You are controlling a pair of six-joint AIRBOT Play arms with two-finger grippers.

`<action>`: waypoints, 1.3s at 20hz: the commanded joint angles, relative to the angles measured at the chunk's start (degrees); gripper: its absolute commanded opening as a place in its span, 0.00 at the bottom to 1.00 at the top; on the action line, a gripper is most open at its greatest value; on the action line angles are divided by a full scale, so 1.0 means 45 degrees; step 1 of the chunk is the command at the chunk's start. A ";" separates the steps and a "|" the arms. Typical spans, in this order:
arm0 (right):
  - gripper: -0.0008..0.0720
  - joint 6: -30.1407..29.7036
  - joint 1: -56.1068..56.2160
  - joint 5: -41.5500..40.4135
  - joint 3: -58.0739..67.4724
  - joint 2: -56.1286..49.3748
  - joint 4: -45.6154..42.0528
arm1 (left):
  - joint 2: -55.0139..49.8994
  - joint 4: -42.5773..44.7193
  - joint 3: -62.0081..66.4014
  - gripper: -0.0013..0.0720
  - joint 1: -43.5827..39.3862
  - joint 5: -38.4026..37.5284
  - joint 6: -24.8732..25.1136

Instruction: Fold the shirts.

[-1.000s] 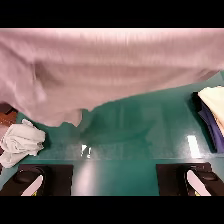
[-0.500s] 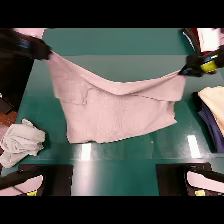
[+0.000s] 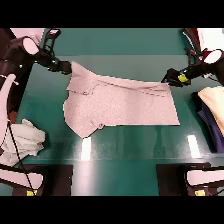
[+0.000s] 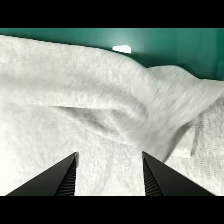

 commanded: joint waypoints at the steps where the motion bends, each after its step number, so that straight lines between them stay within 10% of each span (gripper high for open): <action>1: 0.62 -0.1039 -0.0763 0.1185 -0.0238 0.0855 0.1268 | 0.0432 -0.1263 0.0015 0.69 0.1569 -0.2438 -0.0151; 10: 0.62 -0.1365 -0.1554 0.0432 -0.3959 0.4988 0.1370 | 0.5129 -0.5542 -1.1322 0.69 0.3507 -0.0155 0.1753; 22: 0.62 -0.1360 -0.1559 0.0806 -0.4041 0.5493 0.1321 | 0.5129 -0.6397 -1.3182 0.69 0.2302 0.2764 0.1846; 23: 0.62 -0.1360 -0.1559 0.0996 -0.4046 0.5493 0.1137 | 0.5134 -0.6392 -1.3177 0.61 0.1948 0.3045 0.1841; 24: 0.62 -0.1355 -0.1564 0.1336 -0.4056 0.5493 0.0758 | 0.5134 -0.6402 -1.3172 0.22 0.1739 0.3245 0.1841; 26: 0.62 -0.1307 -0.1617 0.2210 -0.4143 0.5493 -0.0568 | 0.5139 -0.6363 -1.2944 0.05 0.1734 0.3347 0.1812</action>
